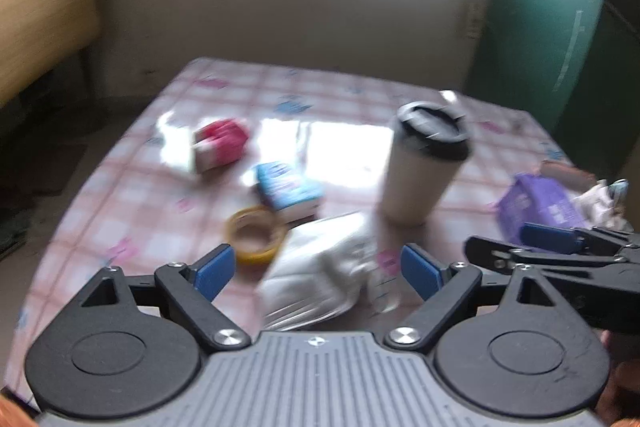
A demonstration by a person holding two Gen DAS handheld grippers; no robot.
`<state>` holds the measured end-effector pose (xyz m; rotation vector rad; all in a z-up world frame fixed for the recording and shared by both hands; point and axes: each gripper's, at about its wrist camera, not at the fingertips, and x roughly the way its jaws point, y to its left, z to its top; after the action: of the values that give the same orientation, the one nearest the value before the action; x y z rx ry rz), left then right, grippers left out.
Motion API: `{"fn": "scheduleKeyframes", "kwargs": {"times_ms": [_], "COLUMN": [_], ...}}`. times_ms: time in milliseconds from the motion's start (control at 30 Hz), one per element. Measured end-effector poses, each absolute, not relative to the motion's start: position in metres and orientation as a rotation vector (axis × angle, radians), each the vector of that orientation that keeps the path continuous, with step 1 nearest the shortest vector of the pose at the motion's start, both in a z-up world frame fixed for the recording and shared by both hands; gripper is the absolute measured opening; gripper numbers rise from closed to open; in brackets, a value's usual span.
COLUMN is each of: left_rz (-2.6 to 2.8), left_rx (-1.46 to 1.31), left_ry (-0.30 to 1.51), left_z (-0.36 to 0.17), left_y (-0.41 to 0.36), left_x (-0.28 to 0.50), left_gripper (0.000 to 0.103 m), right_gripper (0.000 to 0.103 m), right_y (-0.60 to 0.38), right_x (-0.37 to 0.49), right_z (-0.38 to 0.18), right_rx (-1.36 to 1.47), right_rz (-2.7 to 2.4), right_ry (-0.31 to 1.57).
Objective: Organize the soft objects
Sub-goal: 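Withdraw both grippers from the box back toward the remaining items, then grasp the white face mask with the right gripper while the left grasps the yellow tape roll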
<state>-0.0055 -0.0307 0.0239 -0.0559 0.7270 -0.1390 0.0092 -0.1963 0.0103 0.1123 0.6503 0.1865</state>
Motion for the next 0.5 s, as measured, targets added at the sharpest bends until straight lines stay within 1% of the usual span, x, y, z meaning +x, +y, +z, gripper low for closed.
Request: {"fn": "scheduleKeyframes", "kwargs": {"times_ms": [233, 500], "left_rz": [-0.02, 0.031], "left_rx": [-0.12, -0.157], "left_ry": [0.795, 0.786], "left_z": [-0.001, -0.006], "left_y": [0.017, 0.046], "left_x": [-0.008, -0.005], "left_gripper": [0.093, 0.093], "right_gripper": [0.078, 0.083], "right_y": [-0.166, -0.12], "right_x": [0.029, 0.066], "right_z": [-0.016, -0.024], "right_rx": [0.142, 0.157], "right_rz": [0.276, 0.267], "right_ry": [0.748, 0.776]}}
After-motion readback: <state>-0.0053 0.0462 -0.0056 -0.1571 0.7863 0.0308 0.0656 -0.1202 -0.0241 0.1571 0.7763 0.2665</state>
